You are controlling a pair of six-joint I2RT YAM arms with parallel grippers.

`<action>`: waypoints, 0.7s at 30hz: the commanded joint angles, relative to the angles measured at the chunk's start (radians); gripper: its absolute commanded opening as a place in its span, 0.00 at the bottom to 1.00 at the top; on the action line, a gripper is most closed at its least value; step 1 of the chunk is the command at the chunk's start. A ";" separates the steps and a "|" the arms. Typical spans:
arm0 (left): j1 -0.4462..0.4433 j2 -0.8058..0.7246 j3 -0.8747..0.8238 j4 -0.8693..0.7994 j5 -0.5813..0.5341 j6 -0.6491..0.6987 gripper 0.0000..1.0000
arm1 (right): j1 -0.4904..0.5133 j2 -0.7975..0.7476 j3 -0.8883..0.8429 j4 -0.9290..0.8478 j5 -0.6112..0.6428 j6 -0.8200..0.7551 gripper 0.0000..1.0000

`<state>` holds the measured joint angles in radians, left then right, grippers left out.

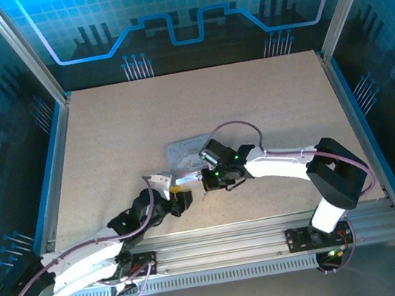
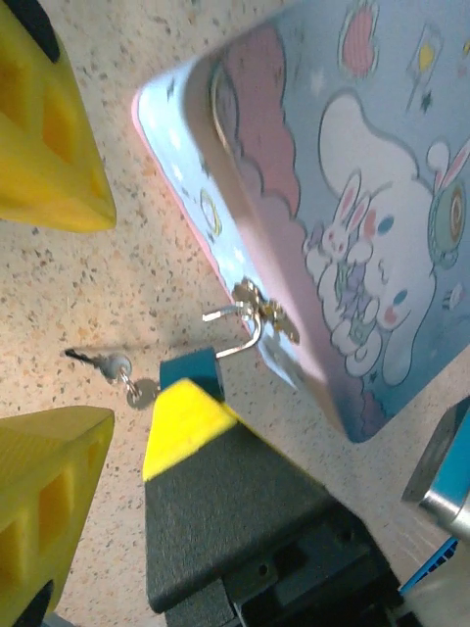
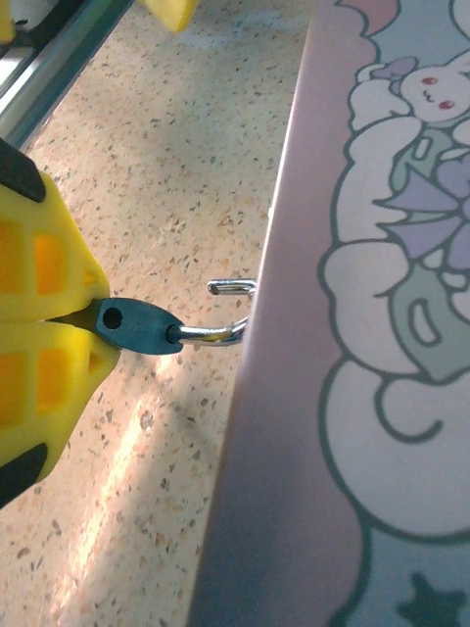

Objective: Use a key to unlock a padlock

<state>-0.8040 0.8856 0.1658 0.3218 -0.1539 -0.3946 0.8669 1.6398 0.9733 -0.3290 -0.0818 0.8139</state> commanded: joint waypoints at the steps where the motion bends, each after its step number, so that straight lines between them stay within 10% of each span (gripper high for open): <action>1: 0.031 -0.043 0.003 -0.117 0.037 -0.042 0.51 | -0.024 -0.037 -0.027 -0.010 -0.009 -0.071 0.00; 21: 0.115 0.051 0.059 -0.154 0.124 -0.076 0.47 | -0.136 -0.138 -0.139 0.049 -0.070 -0.115 0.00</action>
<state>-0.6998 0.9230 0.1959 0.1768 -0.0612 -0.4480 0.7422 1.5288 0.8440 -0.3046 -0.1352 0.7059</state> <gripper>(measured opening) 0.475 0.042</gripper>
